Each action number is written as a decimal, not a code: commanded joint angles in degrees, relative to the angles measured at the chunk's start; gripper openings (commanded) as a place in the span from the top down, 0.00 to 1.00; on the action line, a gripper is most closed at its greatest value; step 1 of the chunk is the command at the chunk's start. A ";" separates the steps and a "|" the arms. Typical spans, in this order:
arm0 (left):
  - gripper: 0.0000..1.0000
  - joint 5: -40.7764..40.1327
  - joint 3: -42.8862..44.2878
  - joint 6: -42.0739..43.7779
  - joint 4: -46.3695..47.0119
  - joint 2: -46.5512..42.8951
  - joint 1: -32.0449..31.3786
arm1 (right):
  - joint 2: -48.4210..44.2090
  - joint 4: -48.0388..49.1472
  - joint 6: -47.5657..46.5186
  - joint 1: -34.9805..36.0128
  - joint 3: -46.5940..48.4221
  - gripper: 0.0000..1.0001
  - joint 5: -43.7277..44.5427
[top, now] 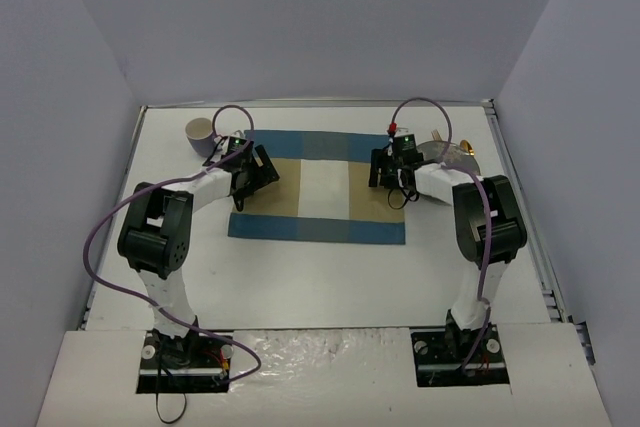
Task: Set the dinner table for one person
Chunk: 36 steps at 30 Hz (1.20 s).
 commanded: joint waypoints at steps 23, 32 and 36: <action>0.21 0.29 -10.64 -5.83 -2.60 -3.44 -1.28 | -0.25 -2.81 -1.33 -2.39 0.10 0.33 5.19; 0.21 -0.10 -13.63 -4.99 -2.57 -5.38 -2.44 | -2.71 -3.60 0.40 -2.74 -3.34 0.33 5.19; 0.21 -0.32 -13.03 -4.00 -2.34 -4.59 -2.60 | -3.92 -3.77 1.21 -2.74 -4.63 0.33 5.10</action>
